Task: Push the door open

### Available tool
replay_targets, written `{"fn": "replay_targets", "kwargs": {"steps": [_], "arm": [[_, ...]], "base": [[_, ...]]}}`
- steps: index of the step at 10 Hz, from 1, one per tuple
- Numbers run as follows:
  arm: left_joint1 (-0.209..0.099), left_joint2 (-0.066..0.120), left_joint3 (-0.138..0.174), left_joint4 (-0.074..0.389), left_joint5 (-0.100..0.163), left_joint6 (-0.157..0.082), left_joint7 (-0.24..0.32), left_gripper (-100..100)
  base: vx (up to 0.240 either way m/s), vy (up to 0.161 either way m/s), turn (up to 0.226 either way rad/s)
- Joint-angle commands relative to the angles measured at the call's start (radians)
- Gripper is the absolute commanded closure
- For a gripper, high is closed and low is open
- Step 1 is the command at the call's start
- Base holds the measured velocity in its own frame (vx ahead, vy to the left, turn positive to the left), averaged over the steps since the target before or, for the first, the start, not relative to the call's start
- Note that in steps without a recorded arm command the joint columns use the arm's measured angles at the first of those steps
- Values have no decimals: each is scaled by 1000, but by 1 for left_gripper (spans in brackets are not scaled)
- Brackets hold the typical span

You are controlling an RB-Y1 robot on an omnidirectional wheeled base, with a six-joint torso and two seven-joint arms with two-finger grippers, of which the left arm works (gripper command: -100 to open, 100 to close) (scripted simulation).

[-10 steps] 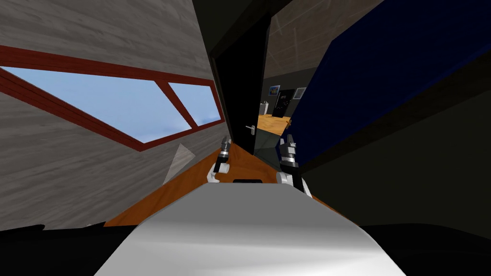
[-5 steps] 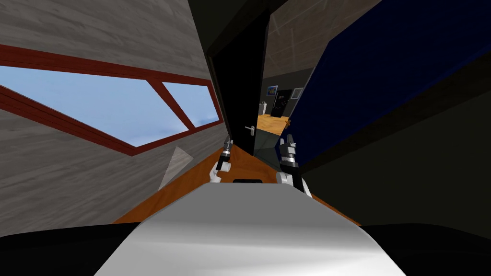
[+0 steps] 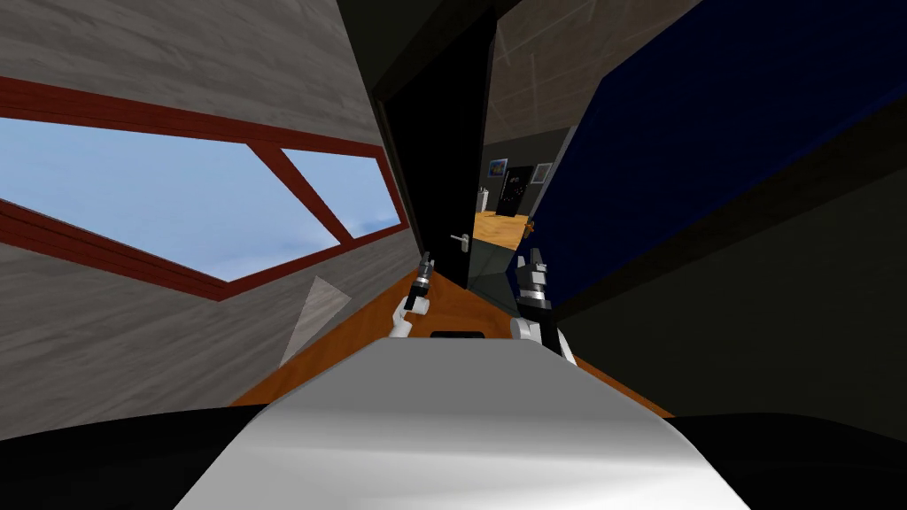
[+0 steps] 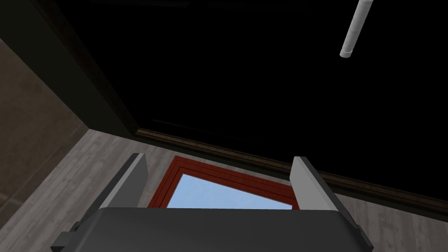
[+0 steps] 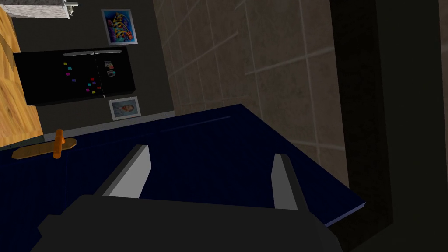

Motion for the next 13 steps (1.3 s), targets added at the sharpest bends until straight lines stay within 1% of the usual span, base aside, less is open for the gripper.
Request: {"fn": "replay_targets", "kwargs": {"steps": [1,2,4,5,13], "arm": [[-35,0,-5,50,2,0,5,-100],[-35,0,-5,54,2,0,5,-100],[-75,0,-14,116,4,-2,11,-100],[-75,0,-14,120,4,-2,11,-100],[-227,-10,-44,366,12,-8,31,-100]], "base": [[74,45,-103],[56,46,-33],[65,49,-77],[52,30,-37],[78,54,-87]]}}
